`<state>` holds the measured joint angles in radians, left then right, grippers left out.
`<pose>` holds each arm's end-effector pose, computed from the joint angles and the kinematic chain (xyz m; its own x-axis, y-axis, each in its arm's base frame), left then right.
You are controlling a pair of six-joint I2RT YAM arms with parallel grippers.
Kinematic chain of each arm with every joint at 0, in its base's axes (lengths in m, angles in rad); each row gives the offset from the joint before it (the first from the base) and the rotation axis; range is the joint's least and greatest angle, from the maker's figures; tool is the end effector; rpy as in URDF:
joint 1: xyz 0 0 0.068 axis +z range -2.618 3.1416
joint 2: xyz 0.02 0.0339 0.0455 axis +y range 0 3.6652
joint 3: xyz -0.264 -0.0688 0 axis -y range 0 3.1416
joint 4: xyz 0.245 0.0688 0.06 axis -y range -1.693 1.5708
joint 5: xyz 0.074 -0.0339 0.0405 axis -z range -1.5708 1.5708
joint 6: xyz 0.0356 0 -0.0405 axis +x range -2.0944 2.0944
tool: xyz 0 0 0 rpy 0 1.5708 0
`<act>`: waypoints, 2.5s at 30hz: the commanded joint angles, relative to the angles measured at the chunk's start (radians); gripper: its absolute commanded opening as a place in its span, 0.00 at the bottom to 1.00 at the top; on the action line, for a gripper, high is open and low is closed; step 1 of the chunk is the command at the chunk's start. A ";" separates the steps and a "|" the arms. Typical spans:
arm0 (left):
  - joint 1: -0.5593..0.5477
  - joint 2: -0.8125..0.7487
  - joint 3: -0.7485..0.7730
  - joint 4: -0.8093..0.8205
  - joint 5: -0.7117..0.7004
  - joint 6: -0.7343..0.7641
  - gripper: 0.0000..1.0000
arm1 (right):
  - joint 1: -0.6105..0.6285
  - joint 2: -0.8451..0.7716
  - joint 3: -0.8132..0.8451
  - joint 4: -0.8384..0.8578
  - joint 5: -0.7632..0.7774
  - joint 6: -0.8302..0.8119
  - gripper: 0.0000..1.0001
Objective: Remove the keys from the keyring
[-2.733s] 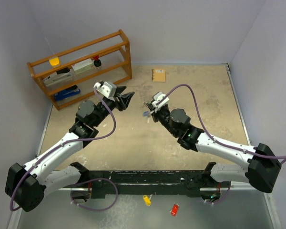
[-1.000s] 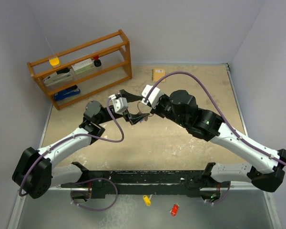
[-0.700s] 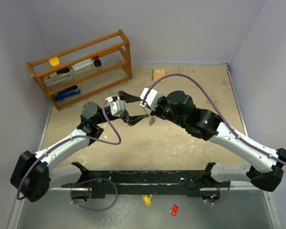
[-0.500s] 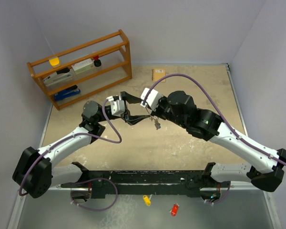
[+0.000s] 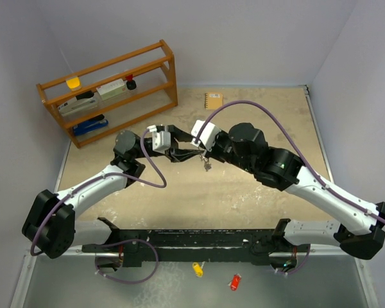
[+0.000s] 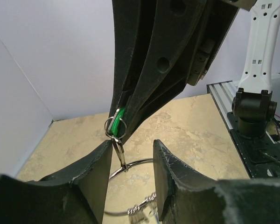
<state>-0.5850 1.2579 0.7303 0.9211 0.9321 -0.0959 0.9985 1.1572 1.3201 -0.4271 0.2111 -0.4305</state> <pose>0.2081 -0.1721 0.3297 0.2275 -0.2191 -0.9488 0.9737 0.0669 0.2180 0.1422 0.2069 0.4258 0.1688 -0.4915 -0.8544 -0.7065 0.5441 -0.4526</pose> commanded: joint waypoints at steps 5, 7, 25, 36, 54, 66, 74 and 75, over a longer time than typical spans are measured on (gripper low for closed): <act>-0.004 0.021 0.059 -0.015 0.068 0.037 0.32 | 0.008 -0.049 0.037 0.023 -0.055 -0.008 0.00; -0.004 0.025 0.064 -0.032 0.067 0.051 0.31 | 0.009 -0.051 0.041 0.016 -0.067 -0.007 0.00; -0.004 0.045 0.082 -0.039 0.095 0.055 0.17 | 0.012 -0.060 0.040 0.017 -0.064 -0.014 0.00; -0.004 0.050 0.072 -0.042 0.114 0.053 0.17 | 0.013 -0.059 0.042 0.031 -0.058 -0.020 0.00; -0.004 0.043 0.055 -0.057 0.132 0.053 0.22 | 0.015 -0.058 0.042 0.052 -0.020 -0.042 0.00; -0.004 0.050 0.068 -0.064 0.173 0.065 0.19 | 0.015 -0.060 0.044 0.060 -0.027 -0.052 0.00; -0.004 0.064 0.073 -0.072 0.170 0.063 0.08 | 0.015 -0.071 0.039 0.069 -0.033 -0.056 0.00; -0.004 0.064 0.071 -0.073 0.171 0.062 0.08 | 0.015 -0.071 0.039 0.068 -0.033 -0.057 0.00</act>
<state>-0.5831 1.3132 0.7799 0.8490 1.0473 -0.0406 1.0145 1.1290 1.3201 -0.4637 0.1642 -0.4644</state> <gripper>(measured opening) 0.096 0.026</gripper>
